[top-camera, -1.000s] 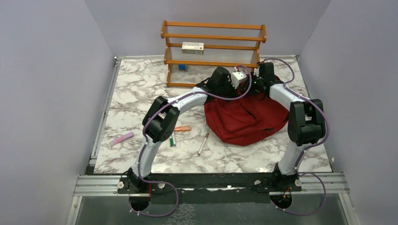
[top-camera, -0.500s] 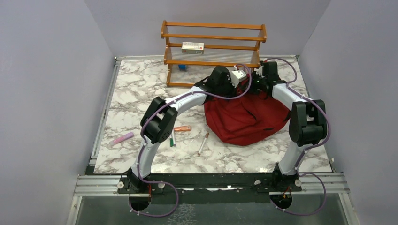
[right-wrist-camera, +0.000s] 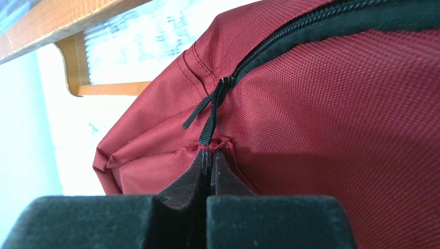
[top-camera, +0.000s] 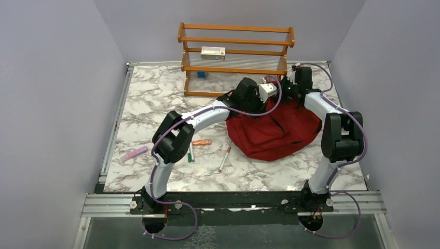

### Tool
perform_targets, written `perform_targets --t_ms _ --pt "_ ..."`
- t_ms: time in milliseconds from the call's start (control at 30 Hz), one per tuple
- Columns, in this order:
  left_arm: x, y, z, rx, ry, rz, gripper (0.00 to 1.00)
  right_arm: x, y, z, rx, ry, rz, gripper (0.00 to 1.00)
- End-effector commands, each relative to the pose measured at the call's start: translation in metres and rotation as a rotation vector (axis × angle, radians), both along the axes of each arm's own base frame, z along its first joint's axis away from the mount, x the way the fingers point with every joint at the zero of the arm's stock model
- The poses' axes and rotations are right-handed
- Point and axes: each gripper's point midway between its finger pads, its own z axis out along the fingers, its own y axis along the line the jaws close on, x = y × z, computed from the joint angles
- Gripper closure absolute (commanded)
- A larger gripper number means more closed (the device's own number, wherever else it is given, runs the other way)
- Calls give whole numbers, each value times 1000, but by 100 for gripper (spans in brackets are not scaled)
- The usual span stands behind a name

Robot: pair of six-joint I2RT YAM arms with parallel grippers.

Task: Pack the student bag
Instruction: Unzip the student bag at the center of the board.

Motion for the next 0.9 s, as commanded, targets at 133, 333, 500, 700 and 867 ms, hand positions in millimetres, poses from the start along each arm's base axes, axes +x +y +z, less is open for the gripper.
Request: perform_targets --t_ms 133,333,500,700,867 --pt "-54 -11 15 -19 28 -105 100 23 -18 43 33 -139 -52 100" --pt "-45 1 12 10 -21 -47 100 20 -18 43 41 -136 -46 100" --pt "-11 17 40 -59 -72 -5 69 16 -12 46 55 -149 -5 100" --pt "32 42 69 -91 -185 50 43 13 -9 51 58 -161 22 100" --pt "45 46 71 -110 -179 7 30 10 -5 54 75 -170 44 100"
